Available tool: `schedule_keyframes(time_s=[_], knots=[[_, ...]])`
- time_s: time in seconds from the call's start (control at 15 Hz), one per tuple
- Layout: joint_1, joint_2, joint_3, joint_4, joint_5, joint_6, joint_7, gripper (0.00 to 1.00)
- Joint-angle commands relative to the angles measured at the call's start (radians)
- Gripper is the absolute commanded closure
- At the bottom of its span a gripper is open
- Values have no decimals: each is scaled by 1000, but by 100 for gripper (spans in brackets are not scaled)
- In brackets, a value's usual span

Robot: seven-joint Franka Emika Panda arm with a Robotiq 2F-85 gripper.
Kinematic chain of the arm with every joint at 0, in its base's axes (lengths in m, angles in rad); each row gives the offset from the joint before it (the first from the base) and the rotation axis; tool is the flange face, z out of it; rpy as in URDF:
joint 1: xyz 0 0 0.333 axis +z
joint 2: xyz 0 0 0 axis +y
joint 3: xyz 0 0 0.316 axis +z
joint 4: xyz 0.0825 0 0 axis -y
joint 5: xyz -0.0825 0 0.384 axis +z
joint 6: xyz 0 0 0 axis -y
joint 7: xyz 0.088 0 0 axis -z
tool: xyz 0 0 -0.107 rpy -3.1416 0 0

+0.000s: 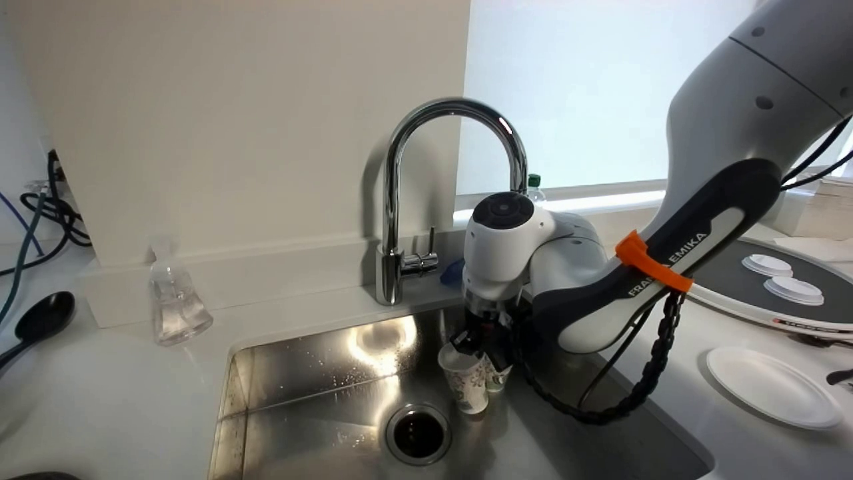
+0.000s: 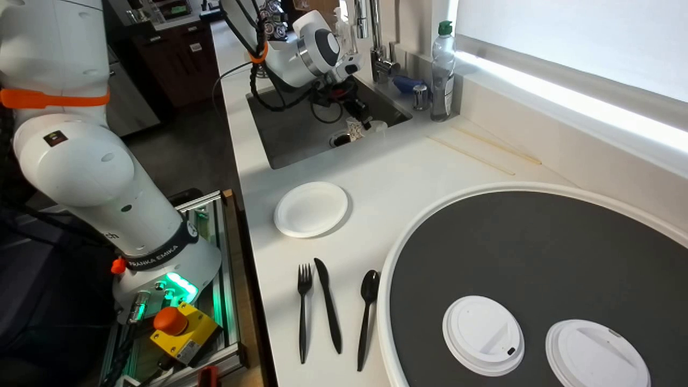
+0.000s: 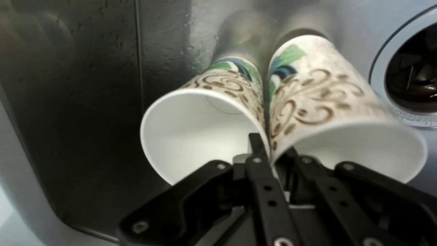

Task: Push the faucet to the right then remove the coffee cups from the sink.

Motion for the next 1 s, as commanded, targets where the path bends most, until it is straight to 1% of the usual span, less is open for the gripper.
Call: schedule_keyframes(time_s=[0.0, 0.13, 0.47, 0.93], knots=[[2, 26, -4, 7, -19, 41, 11, 100], [3, 27, -4, 6, -14, 58, 10, 99], [7, 11, 1, 4, -11, 50, -7, 99], [2, -42, 54, 7, 27, 14, -108, 99]])
